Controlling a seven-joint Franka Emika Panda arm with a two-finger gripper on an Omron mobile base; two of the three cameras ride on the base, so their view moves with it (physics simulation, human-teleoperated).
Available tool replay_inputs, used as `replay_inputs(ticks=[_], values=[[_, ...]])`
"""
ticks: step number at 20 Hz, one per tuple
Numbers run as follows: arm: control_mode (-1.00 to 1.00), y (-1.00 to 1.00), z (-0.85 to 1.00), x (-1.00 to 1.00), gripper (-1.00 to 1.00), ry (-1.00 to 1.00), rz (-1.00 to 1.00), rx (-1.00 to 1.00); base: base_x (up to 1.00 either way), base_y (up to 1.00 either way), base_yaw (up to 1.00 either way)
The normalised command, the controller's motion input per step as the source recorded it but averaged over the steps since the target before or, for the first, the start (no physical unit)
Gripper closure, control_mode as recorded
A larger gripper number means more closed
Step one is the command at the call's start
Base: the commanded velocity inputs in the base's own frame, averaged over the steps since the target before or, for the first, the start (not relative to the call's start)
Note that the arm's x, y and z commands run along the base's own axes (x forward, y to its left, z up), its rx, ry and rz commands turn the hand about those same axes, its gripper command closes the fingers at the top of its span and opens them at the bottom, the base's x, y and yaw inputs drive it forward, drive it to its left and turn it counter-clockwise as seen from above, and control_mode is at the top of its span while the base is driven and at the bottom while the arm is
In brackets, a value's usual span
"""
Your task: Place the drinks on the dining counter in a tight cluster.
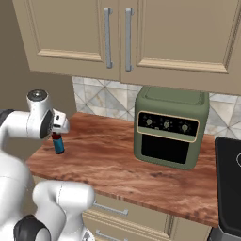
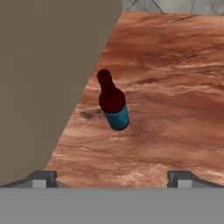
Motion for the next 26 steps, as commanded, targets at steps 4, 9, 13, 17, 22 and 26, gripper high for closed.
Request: replay_inputs(ticks=[4, 9, 13, 17, 22, 26], values=[[-1.0, -0.09, -0.01, 0.05, -1.0, -0.05, 0.0, 0.04, 0.0, 0.0, 0.0], [-1.0, 0.0, 0.0, 0.03, -1.0, -0.06, 0.0, 0.0, 0.0, 0.0, 0.0], [-1.0, 0.02, -0.01, 0.0, -1.0, -0.15, 0.0, -0.05, 0.0, 0.0, 0.0], [-1.0, 0.0, -0.11, 0.02, -1.0, -0.25, 0.09, 0.0, 0.0, 0.0, 0.0], [-1.0, 0.0, 0.0, 0.0, -1.0, -0.15, 0.13, 0.0, 0.0, 0.0, 0.0], [-1.0, 0.09, 0.0, 0.0, -1.0, 0.02, 0.05, -0.01, 0.0, 0.0, 0.0]])
